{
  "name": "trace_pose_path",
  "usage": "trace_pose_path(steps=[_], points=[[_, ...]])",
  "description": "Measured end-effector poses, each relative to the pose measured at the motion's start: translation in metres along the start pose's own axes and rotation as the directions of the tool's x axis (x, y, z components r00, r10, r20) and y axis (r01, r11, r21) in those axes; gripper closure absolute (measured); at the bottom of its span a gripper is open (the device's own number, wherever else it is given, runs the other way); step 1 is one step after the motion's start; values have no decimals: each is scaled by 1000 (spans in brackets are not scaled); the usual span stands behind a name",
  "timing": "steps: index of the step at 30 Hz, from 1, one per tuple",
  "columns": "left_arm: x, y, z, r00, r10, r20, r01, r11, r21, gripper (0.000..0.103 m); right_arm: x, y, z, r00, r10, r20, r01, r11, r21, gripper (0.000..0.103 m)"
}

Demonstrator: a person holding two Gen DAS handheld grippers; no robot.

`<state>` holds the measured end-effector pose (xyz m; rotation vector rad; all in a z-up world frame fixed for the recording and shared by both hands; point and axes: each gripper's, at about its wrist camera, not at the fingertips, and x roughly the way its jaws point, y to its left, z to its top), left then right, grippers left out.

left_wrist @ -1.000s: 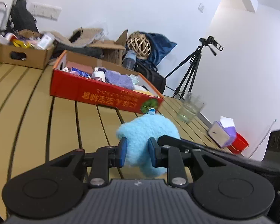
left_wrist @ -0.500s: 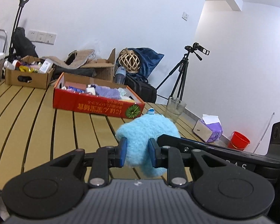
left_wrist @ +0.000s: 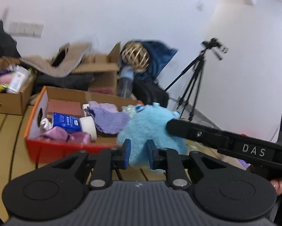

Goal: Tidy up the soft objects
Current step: 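Carry the blue plush into the cardboard box and open both tools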

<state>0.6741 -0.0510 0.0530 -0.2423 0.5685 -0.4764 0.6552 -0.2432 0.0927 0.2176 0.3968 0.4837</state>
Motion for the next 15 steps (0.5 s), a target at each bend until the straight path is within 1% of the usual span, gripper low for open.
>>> trace_pose_path(steps=[2,3,4,6,7,8,9,10,12,14,15], points=[[36,16,14,999,11,-36,-11,1000,-13,89,43,-13,11,999,-30,-27,30,999,-26,81],[56,25,18,998,24,-60,-26,999,-24,92,64,-20,13,998,-52,-41,50,998,-36,84],[78,35,20,996,42,-82,-45,998,-37,93,86,-28,13,996,-64,-61,62,998,-31,86],[107,53,20,992,41,-123,-47,998,-52,92,125,-52,10,994,-88,-70,88,996,-4,86],[118,58,18,988,59,-145,-66,997,-48,92,141,-61,6,990,-111,-90,111,994,2,87],[126,61,15,984,88,-153,-93,995,-26,92,161,-73,2,980,-132,-149,137,990,24,87],[129,63,12,984,101,-147,-102,995,1,92,173,-83,-4,973,-132,-189,144,988,52,87],[129,64,9,985,101,-139,-100,995,15,91,180,-90,-11,973,-121,-199,137,988,73,86],[127,67,5,988,94,-124,-91,995,33,90,185,-92,-20,973,-138,-187,146,989,31,86],[124,69,7,988,107,-108,-104,994,35,87,189,-87,-25,971,-152,-186,150,988,-21,86],[120,69,8,989,110,-98,-108,994,31,86,193,-81,-29,966,-171,-194,159,984,-78,86]])
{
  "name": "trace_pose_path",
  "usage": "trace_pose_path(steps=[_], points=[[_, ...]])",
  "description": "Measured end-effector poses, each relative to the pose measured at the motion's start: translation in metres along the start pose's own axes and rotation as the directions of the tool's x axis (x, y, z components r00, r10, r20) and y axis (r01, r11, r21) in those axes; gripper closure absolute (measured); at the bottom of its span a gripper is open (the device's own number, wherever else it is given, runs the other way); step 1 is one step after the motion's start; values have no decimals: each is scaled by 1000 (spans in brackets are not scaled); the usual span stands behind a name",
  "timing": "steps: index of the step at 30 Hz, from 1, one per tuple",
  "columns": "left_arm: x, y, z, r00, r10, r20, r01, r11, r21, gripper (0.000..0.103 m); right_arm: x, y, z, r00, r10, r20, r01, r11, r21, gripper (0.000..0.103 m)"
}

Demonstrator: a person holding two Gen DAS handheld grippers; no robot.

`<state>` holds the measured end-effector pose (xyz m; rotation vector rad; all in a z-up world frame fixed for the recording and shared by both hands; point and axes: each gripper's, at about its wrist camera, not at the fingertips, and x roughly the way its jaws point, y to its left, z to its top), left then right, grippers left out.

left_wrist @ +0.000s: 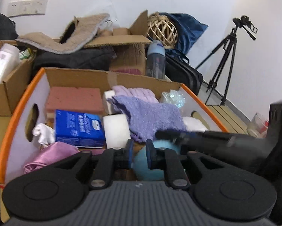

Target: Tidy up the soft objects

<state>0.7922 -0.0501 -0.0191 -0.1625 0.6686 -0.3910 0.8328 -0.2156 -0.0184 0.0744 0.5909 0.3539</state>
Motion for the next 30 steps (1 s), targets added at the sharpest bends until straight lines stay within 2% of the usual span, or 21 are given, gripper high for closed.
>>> trace_pose_path(steps=[2,3,4,5,8,10,12,14,15,17,19,20,21,22,24,25,27,28,30], points=[[-12,-2,1,1000,0,30,0,1000,6,74,4,20,-11,999,-52,1,52,985,-164,86],[-20,-5,1,999,4,42,-5,1000,14,70,5,19,-10,1000,-25,3,25,990,-136,86],[-25,-7,2,999,15,53,-16,1000,26,68,7,16,-6,999,10,-33,-13,995,-99,87],[-29,-9,3,998,28,52,-29,999,35,68,8,16,-2,999,7,-44,-11,995,-96,87],[-46,-11,6,997,68,46,-71,995,64,64,-1,21,3,998,-26,-51,20,994,-111,77],[-59,-11,7,994,94,46,-98,991,89,57,-21,19,9,999,-26,-31,24,997,-76,65],[-69,-10,6,993,113,28,-115,989,93,48,-46,17,17,999,-35,-16,34,998,-57,60],[-82,-10,4,988,153,5,-153,982,110,48,-75,20,27,999,-53,-4,52,996,-71,58],[-93,-10,2,984,175,9,-175,977,122,47,-90,22,30,998,-65,0,64,994,-83,54],[-115,-11,0,974,224,40,-228,965,132,36,-122,23,36,995,-95,4,95,990,-101,43],[-142,-13,-3,961,262,84,-272,954,128,27,-151,22,41,992,-123,-4,122,987,-102,23],[-154,-15,-5,952,284,112,-297,947,124,18,-167,22,41,990,-142,-9,141,985,-100,19],[-165,-18,-8,941,306,142,-322,940,111,14,-177,24,39,987,-161,-15,158,982,-101,16],[-174,-20,-12,931,321,176,-341,935,97,8,-188,26,38,984,-178,-14,176,979,-105,15],[-188,-25,-21,912,336,234,-363,928,82,4,-211,34,25,977,-204,69,209,974,-91,14],[-195,-27,-27,904,339,261,-368,927,68,3,-220,37,17,973,-195,124,205,975,-80,8],[-206,-33,-37,889,335,312,-368,928,52,0,-234,42,-8,953,-171,249,190,980,-53,0],[-212,-37,-44,878,339,338,-376,925,49,0,-238,46,-20,939,-176,294,199,979,-49,0],[-221,-42,-54,872,343,349,-384,922,55,0,-241,55,-39,926,-187,327,221,973,-72,0]])
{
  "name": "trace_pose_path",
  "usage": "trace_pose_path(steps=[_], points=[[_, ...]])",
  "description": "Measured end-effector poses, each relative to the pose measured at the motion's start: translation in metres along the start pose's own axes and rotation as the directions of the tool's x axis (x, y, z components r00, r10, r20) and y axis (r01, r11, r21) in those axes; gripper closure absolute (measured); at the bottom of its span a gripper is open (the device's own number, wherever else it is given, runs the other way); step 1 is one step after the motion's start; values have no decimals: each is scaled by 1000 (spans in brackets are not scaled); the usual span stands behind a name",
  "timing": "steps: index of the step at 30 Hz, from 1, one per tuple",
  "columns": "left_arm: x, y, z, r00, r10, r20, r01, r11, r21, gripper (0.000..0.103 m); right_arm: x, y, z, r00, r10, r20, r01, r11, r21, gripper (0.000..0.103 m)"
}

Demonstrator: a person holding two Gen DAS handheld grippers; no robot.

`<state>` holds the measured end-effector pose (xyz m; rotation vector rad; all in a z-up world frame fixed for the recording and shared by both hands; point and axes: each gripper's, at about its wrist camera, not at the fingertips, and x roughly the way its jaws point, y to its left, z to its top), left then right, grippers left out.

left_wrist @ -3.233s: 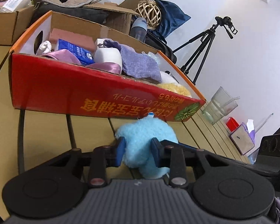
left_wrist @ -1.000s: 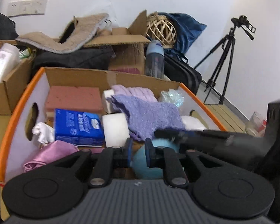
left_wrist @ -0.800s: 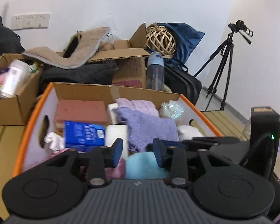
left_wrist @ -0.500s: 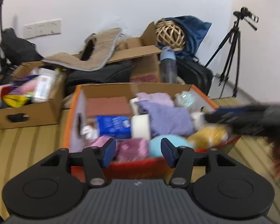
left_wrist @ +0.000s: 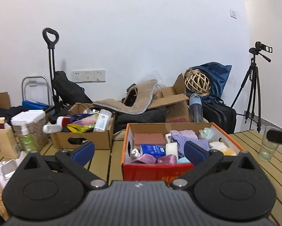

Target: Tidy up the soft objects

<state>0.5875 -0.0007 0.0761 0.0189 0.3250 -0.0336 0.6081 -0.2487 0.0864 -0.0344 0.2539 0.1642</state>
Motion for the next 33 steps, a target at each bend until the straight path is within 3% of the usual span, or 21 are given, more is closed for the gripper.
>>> trace_pose_path(steps=[7,12,16,29,33], points=[[-62,0,-8,998,0,58,-1,1000,7,0,-52,17,-11,997,-29,71,29,1000,-6,0],[-150,6,-21,997,-6,71,8,1000,-28,0,-137,30,-19,992,-51,111,50,999,12,0],[-230,3,-45,996,30,89,-29,999,-15,0,-211,42,-39,991,-64,119,62,998,15,0],[-459,-20,-166,981,-32,189,30,999,15,0,-441,99,-150,990,5,141,-4,1000,-9,0],[-496,-28,-205,991,-24,132,23,1000,11,0,-483,112,-191,990,46,131,-49,999,19,0]])
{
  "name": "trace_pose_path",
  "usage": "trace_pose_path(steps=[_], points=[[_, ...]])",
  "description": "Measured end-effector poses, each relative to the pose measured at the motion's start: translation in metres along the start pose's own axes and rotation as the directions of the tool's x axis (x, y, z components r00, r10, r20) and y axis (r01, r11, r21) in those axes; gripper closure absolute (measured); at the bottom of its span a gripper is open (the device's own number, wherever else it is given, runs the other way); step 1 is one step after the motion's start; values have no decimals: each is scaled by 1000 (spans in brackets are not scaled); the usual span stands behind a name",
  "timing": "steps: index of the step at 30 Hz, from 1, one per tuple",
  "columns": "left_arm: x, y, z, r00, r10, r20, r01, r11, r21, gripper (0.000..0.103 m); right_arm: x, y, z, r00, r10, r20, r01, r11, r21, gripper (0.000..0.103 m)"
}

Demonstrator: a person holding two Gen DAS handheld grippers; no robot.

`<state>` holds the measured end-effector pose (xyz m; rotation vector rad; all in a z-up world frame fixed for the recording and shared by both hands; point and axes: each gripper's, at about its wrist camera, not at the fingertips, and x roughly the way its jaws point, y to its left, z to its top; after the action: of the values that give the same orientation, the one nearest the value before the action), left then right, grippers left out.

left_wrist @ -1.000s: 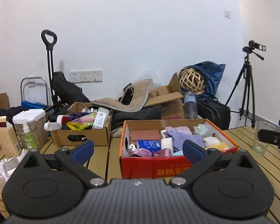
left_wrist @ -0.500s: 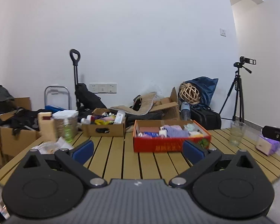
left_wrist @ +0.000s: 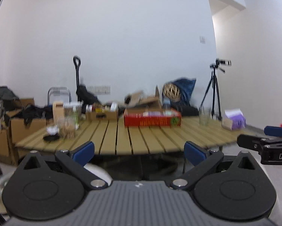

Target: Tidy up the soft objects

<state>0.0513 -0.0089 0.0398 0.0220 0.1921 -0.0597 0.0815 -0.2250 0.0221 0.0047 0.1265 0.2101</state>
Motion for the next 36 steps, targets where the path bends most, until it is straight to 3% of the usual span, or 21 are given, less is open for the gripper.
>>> trace_pose_path(steps=[5,11,36], points=[[-29,-1,-26,1000,0,-14,0,1000,8,0,-38,13,-35,1000,6,-30,-6,1000,19,0],[-36,7,-32,1000,17,-11,-18,1000,-12,0,-58,23,-41,1000,-3,14,3,1000,-16,0],[-40,9,-31,1000,10,-3,-9,1000,8,0,-49,19,-35,1000,-3,0,3,1000,-3,0]])
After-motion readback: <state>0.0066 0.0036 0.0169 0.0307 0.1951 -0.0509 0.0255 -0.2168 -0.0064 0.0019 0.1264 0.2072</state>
